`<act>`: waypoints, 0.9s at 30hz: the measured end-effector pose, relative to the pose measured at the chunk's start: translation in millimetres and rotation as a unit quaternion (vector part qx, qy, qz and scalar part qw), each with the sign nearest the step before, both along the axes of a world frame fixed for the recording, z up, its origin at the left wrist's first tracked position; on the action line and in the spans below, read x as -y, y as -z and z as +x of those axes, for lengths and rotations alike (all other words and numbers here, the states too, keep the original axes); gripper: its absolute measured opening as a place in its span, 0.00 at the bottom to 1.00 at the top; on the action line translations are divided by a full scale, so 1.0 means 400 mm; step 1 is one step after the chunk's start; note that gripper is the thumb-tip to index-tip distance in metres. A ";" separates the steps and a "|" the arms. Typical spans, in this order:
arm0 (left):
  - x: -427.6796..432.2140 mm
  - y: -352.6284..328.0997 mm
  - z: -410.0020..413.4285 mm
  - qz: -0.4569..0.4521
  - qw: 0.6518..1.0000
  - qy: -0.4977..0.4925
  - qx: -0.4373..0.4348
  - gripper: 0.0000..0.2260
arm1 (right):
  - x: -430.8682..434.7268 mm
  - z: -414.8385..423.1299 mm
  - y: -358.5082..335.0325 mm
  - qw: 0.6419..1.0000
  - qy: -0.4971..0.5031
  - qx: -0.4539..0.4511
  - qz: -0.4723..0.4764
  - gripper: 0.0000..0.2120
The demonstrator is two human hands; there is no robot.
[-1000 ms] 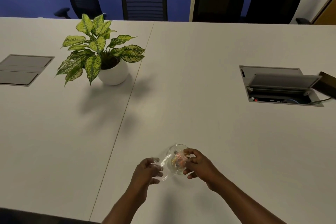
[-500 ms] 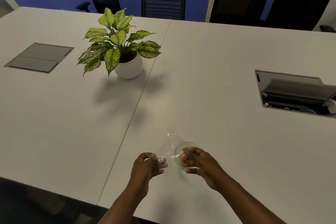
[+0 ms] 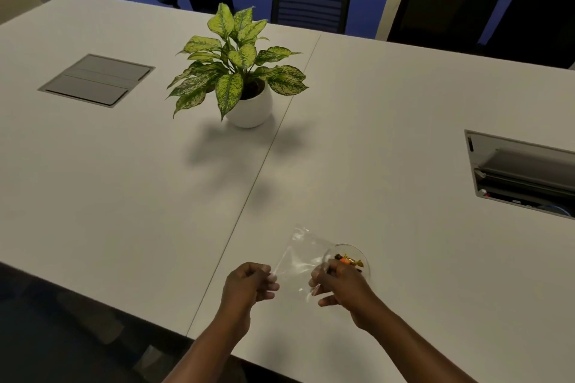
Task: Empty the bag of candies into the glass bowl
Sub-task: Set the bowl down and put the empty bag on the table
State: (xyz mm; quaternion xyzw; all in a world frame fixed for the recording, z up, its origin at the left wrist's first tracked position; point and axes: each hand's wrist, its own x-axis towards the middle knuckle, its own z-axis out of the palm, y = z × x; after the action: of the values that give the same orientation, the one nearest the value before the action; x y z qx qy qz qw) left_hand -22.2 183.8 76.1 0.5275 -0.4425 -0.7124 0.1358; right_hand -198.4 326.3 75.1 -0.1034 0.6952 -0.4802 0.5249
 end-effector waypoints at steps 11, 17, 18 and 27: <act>0.121 0.016 0.072 -0.036 0.983 0.165 0.067 0.13 | 0.109 0.047 -0.017 0.996 -0.081 0.026 -0.009 0.09; 0.188 0.027 0.109 0.011 0.981 0.186 0.043 0.08 | 0.167 0.082 -0.004 0.995 -0.103 0.017 0.010 0.09; 0.197 0.031 0.116 0.010 0.984 0.171 0.044 0.06 | 0.175 0.086 -0.002 0.995 -0.103 0.010 0.016 0.06; 0.275 0.085 0.175 -0.054 0.984 0.131 0.112 0.03 | 0.307 0.161 0.058 0.993 -0.085 -0.029 0.080 0.07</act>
State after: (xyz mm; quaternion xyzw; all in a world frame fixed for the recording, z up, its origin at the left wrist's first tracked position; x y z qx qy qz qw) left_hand 47.8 73.7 42.2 0.5332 -0.5583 -0.6353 0.0192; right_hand -133.8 203.3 52.0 -0.1334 0.7349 -0.3737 0.5499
